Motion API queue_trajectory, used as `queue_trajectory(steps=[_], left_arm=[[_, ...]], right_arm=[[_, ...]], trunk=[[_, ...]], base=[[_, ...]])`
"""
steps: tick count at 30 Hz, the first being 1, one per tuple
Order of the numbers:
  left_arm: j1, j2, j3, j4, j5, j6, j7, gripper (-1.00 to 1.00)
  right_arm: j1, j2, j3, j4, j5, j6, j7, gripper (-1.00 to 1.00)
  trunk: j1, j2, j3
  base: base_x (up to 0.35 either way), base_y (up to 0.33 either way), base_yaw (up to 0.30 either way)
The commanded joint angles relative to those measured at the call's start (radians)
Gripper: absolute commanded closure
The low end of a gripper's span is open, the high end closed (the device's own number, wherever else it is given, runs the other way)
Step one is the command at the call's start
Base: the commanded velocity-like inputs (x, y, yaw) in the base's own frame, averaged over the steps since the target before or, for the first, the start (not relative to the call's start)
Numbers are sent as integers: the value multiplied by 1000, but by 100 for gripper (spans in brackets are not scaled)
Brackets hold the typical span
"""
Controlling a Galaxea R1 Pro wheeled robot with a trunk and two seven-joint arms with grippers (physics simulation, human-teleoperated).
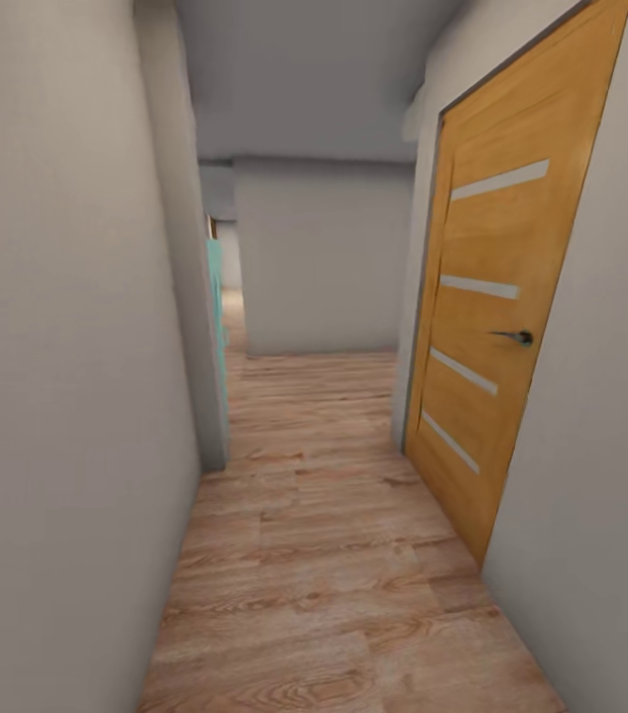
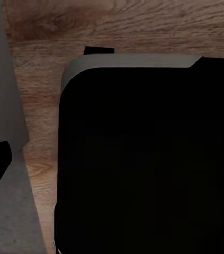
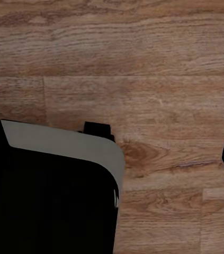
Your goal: Move the two storage containers from the living room to the garage. In the garage, place one container on the floor and stack the other container on top of it (either order is fine).
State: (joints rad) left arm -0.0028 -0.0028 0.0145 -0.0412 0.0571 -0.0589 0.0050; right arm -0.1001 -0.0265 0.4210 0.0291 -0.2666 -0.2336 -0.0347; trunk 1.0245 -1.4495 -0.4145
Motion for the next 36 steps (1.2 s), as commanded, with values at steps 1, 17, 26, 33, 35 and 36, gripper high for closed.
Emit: queue_trajectory(steps=[1,17,26,33,35,36], left_arm=[[0,0,1,0,6,-2,1,-100],[0,0,1,1,6,-2,1,-100],[0,0,1,1,6,-2,0,-100],[0,0,1,1,7,-2,0,-100],[0,0,1,1,7,-2,0,-100],[0,0,1,1,7,-2,0,-100]], right_arm=[[-1,0,9,3,-8,-6,-1,-100],[-1,0,9,3,-8,-6,-1,-100],[-1,0,20,2,4,-3,1,-100],[-1,0,20,2,4,-4,0,-100],[-1,0,20,2,4,-3,0,-100],[-1,0,20,2,4,-3,0,-100]], trunk=[[0,0,0],[0,0,5],[0,0,5],[0,0,5],[0,0,5],[0,0,5]], base=[[257,-50,274],[237,-106,211],[249,-117,6],[303,-57,0],[312,-9,0],[313,-4,0]])
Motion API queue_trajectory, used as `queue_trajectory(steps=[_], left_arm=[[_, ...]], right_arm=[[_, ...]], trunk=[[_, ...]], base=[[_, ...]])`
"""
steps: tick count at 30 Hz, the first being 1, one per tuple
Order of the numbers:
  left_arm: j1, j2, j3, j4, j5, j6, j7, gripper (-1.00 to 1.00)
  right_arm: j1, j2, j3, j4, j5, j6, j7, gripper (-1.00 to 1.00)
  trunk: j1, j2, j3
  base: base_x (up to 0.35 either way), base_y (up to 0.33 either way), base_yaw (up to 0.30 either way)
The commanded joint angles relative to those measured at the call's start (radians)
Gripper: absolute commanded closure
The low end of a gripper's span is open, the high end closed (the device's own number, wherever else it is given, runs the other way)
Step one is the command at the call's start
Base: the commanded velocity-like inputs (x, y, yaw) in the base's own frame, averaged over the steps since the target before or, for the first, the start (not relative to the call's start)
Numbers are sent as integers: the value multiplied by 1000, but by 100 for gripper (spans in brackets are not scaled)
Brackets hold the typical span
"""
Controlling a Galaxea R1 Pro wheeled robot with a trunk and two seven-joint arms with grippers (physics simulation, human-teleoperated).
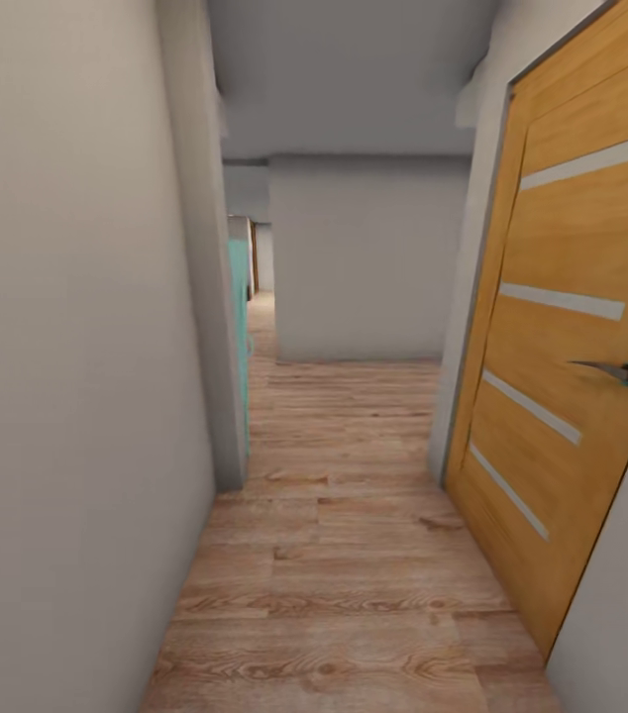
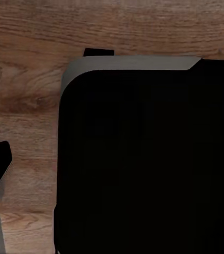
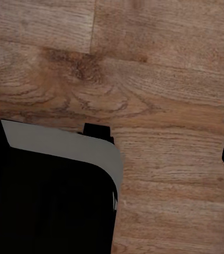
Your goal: Move the two storage containers from the living room to the garage. In the garage, place one container on the floor and stack the other container on top of it (either order is fine).
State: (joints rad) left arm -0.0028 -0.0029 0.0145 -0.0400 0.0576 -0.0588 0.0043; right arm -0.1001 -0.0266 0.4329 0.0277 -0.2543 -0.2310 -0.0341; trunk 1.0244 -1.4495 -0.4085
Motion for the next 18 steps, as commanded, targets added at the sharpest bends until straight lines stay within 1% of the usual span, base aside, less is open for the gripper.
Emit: queue_trajectory(steps=[1,18], left_arm=[[0,0,1,0,6,-3,0,-100],[0,0,1,0,6,-1,1,-100]], right_arm=[[-1,0,9,3,-8,-5,-1,-100],[-1,1,8,3,-8,-5,-1,-100]], trunk=[[1,0,-1],[1,0,-1]], base=[[314,-3,0],[315,0,0]])
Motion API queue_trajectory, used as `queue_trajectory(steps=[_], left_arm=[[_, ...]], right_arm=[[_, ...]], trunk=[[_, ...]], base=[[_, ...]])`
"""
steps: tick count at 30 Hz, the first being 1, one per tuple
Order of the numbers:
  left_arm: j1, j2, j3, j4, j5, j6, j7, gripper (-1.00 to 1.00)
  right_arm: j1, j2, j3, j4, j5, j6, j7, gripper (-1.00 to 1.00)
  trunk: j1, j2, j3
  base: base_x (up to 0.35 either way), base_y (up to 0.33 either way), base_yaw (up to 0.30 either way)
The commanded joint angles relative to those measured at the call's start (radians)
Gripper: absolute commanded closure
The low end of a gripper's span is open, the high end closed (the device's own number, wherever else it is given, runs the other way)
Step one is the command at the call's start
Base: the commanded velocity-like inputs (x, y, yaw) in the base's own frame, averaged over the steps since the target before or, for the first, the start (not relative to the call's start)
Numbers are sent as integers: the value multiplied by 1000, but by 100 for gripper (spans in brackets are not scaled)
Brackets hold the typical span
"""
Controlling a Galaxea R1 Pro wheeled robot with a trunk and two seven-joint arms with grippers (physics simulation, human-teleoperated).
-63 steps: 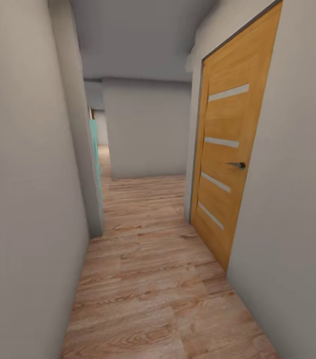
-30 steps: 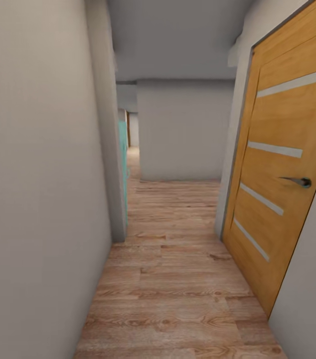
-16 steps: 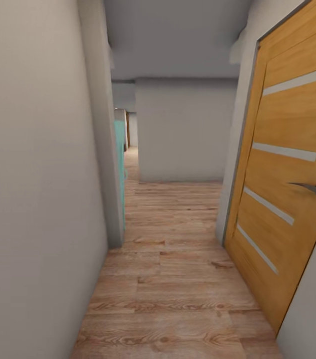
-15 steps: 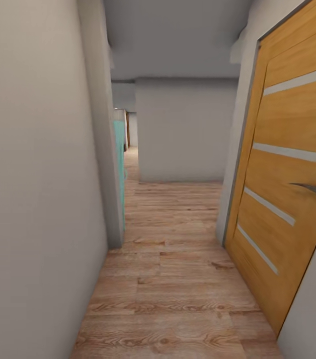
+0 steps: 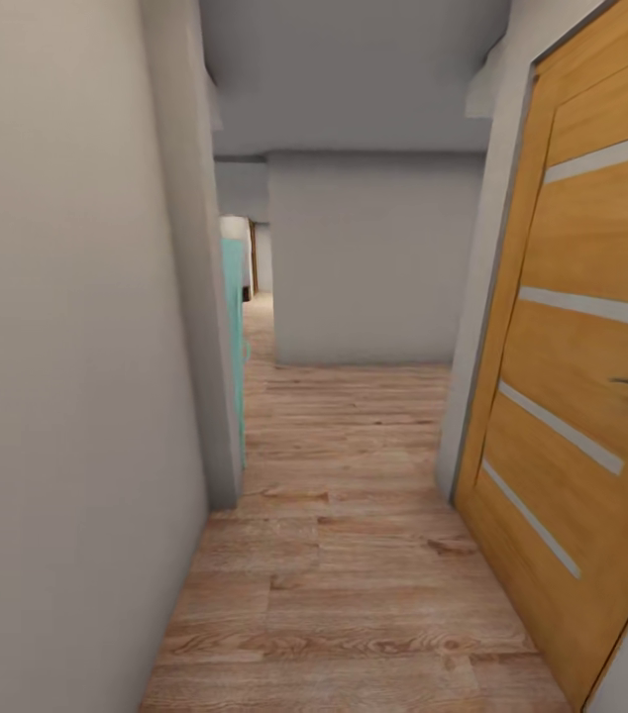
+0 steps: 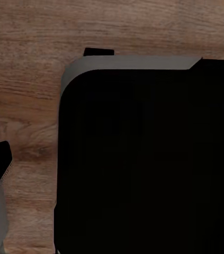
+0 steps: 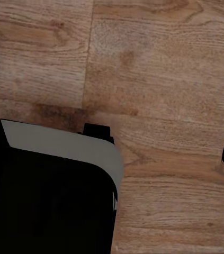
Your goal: Move the two storage containers from the living room to the garage. In the garage, place one container on the floor and stack the other container on top of it (either order is fine).
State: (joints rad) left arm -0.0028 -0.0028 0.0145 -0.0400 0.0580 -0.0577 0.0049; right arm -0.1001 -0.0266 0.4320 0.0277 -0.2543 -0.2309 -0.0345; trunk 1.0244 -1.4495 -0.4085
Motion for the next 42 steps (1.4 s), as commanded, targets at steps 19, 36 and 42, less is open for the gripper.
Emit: queue_trajectory(steps=[19,36,42], left_arm=[[0,-1,1,0,5,-4,1,-100],[0,0,-1,0,6,-4,1,-100],[0,0,-1,0,6,-4,1,-100]], right_arm=[[-1,0,10,3,-8,-7,-1,-100],[-1,1,8,3,-8,-7,-1,-100],[-1,0,11,3,-8,-7,0,-100]], trunk=[[1,0,-1],[1,0,-1],[1,0,-1]], base=[[303,-143,0],[299,-164,-71],[317,-55,-8]])
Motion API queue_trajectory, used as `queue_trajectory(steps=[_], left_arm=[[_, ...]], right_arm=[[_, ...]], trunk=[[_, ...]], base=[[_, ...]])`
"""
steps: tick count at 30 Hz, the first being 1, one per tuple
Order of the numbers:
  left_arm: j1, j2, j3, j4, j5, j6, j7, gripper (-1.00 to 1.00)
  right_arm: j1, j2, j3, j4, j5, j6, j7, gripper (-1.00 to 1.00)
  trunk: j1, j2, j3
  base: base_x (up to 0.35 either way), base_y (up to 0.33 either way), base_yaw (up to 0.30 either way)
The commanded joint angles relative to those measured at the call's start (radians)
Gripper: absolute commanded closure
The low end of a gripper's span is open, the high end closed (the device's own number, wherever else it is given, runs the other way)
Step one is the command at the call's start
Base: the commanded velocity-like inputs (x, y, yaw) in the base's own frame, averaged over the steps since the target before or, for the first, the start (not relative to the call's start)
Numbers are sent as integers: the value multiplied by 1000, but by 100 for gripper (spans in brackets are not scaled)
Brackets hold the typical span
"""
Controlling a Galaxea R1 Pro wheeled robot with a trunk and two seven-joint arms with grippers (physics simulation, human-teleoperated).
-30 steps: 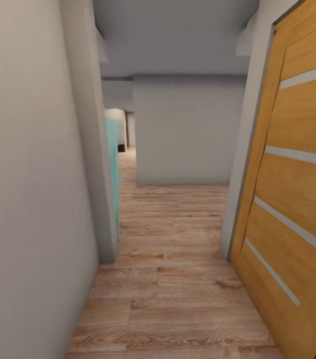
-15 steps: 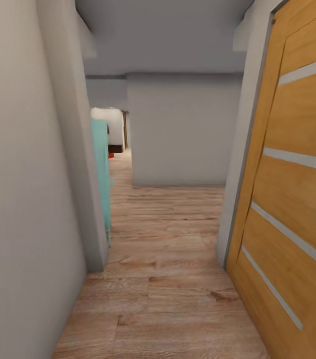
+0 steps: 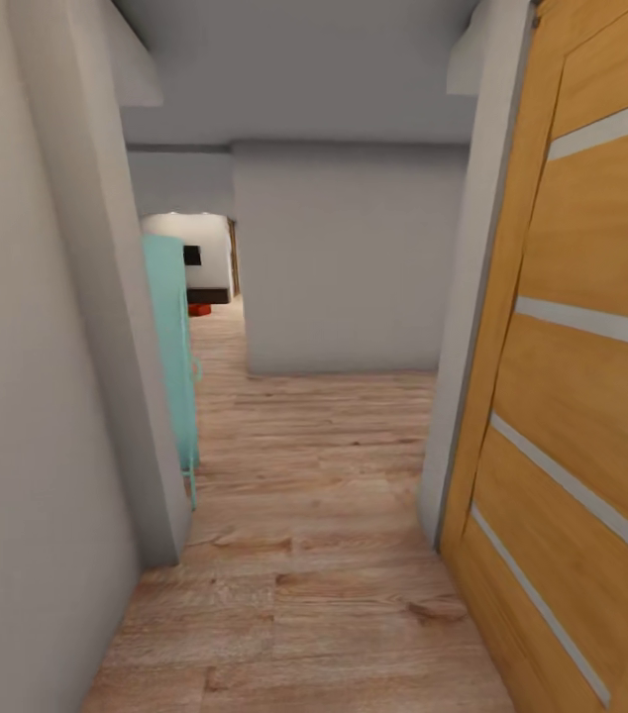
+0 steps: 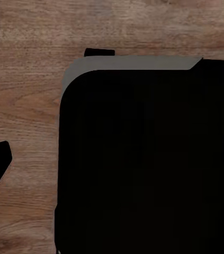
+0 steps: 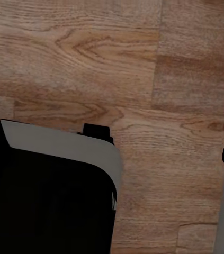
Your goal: Move the two storage containers from the living room to the garage. In the garage, place one container on the floor and stack the other container on top of it (either order is fine).
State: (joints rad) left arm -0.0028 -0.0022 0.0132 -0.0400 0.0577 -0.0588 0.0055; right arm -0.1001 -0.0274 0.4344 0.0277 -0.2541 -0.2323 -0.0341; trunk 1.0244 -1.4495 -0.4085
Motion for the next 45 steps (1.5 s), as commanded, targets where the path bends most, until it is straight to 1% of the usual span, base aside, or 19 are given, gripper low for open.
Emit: queue_trajectory(steps=[1,13,21,45], left_arm=[[0,0,1,0,6,-3,1,-100],[0,1,1,0,7,-1,1,-100],[0,0,1,0,7,0,1,-100],[0,-1,2,0,7,1,1,-100]], right_arm=[[-1,0,9,3,-8,-5,-1,-100],[-1,1,11,3,-7,-3,0,-100],[-1,1,12,3,-7,-4,-1,-100],[-1,-1,12,3,-7,-2,0,-100]], trunk=[[1,0,-1],[1,0,-1],[1,0,-1],[1,0,-1]], base=[[320,-15,-2],[323,-1,1],[323,0,79],[323,0,1]])
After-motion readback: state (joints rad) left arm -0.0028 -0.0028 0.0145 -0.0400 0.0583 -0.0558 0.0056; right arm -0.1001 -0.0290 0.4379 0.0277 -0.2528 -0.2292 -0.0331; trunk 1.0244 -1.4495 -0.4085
